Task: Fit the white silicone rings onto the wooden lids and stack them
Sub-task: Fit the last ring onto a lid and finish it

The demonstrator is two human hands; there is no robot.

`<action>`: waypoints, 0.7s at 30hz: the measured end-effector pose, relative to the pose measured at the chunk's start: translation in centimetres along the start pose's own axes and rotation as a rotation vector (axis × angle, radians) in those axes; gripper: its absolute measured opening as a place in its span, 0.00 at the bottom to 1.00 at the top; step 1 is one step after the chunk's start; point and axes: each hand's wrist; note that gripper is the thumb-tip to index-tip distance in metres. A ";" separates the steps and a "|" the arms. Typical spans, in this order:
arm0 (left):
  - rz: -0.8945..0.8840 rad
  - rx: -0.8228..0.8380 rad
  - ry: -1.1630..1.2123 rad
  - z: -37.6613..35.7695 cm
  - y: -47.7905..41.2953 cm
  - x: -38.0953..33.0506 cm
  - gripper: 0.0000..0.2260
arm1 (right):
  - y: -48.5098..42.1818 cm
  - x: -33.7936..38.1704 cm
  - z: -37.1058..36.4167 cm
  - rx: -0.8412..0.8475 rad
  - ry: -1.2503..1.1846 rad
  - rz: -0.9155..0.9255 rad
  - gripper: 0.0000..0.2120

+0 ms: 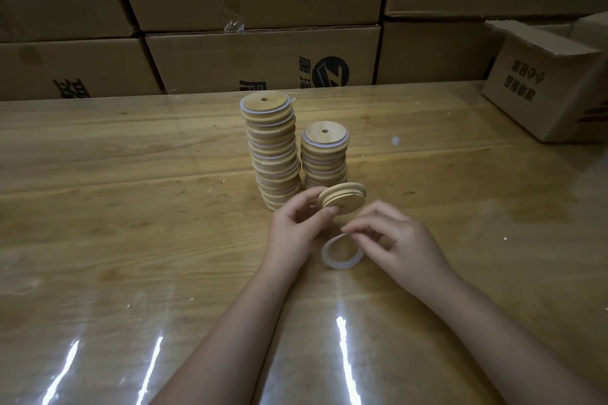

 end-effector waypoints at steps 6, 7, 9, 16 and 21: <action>-0.053 0.025 -0.161 -0.2 0.1 0.2 0.12 | 0.2 0.3 -0.9 -0.102 -0.089 -0.071 0.03; -0.070 0.028 -0.193 -0.3 0.1 0.2 0.12 | 0.2 0.4 -1.1 -0.117 -0.114 -0.094 0.04; -0.083 0.034 -0.228 -0.3 0.1 0.2 0.11 | 0.3 0.4 -1.3 -0.135 -0.151 -0.137 0.04; -0.109 0.031 -0.263 -0.4 0.1 0.4 0.13 | 0.1 -0.2 -1.4 -0.219 -0.165 -0.211 0.02; -0.141 0.103 -0.400 -0.2 0.3 0.8 0.12 | 0.1 -0.4 -1.8 -0.249 -0.180 -0.221 0.01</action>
Point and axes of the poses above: each hand's wrist, its own y-axis away from the middle knuckle, its own z-axis out of the back of the hand, x = y × z, and after that the axes turned 13 degrees about y, right-handed
